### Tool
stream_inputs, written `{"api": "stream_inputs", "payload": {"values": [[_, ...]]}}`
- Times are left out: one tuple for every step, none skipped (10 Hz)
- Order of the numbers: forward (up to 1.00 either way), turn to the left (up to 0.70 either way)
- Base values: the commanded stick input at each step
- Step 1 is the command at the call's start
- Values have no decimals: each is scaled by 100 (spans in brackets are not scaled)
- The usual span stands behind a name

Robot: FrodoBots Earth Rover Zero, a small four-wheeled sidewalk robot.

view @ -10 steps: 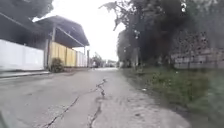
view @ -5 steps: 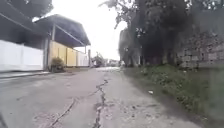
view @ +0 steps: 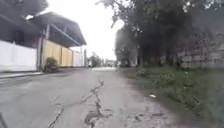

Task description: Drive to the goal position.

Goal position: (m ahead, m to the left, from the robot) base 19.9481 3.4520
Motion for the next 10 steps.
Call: {"api": "stream_inputs", "payload": {"values": [[70,-35],[70,-27],[70,0],[70,0],[70,0],[70,0],[70,0],[70,0],[70,0],[70,0]]}}
